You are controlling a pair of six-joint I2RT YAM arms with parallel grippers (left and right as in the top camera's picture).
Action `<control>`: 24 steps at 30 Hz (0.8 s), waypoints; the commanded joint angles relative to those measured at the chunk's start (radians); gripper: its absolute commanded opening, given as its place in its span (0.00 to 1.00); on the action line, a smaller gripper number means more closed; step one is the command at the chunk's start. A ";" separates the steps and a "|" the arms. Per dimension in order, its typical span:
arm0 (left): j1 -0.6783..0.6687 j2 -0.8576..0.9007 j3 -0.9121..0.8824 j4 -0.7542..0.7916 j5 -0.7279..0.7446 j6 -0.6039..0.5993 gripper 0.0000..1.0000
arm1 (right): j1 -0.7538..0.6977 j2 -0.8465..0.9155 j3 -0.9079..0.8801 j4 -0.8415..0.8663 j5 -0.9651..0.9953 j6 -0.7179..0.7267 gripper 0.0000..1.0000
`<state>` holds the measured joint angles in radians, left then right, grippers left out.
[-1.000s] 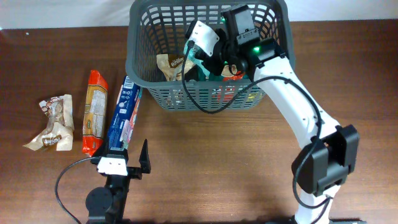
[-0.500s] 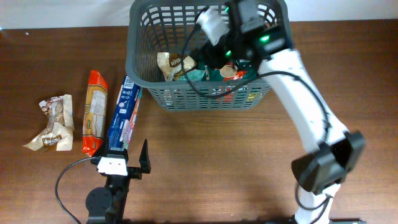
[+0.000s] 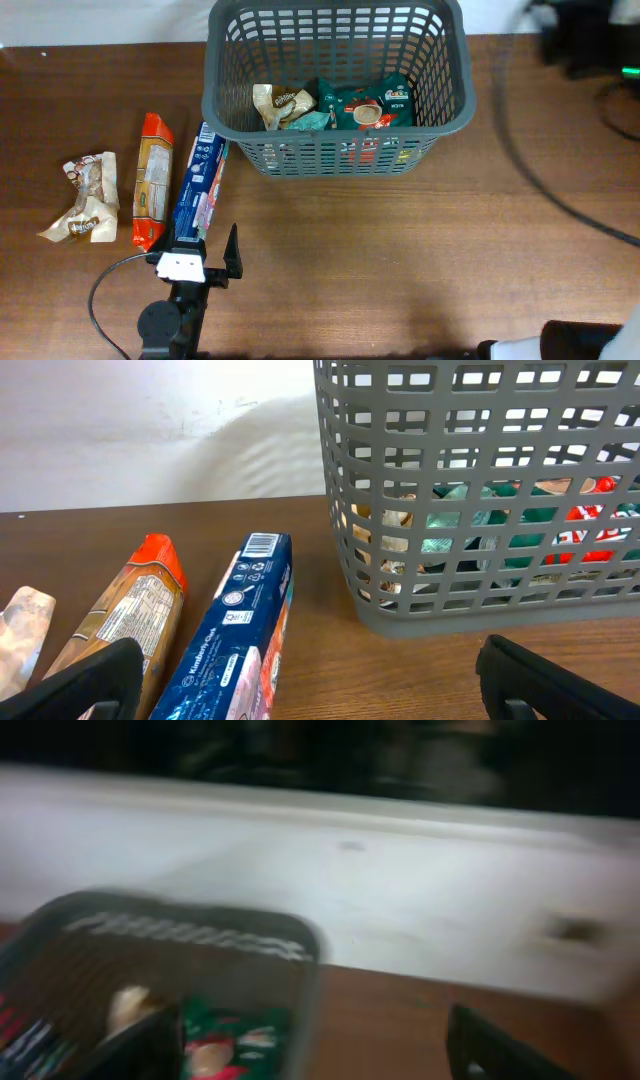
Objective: Pack container
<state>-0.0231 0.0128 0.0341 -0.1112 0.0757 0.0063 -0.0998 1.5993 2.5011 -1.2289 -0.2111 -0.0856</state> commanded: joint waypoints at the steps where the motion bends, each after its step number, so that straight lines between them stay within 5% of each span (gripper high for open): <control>1: 0.000 -0.008 -0.007 0.002 0.007 -0.003 0.99 | -0.223 0.021 -0.026 -0.060 -0.001 0.196 0.84; 7: 0.000 -0.008 -0.007 0.002 0.007 -0.003 0.99 | -0.359 0.046 -0.159 -0.134 -0.150 0.263 0.99; 24: 0.000 -0.006 0.039 -0.089 0.117 -0.048 0.99 | -0.359 0.047 -0.459 -0.184 -0.151 0.263 0.99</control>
<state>-0.0231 0.0128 0.0372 -0.1261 0.1318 -0.0021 -0.4534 1.6550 2.0579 -1.4124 -0.3435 0.1696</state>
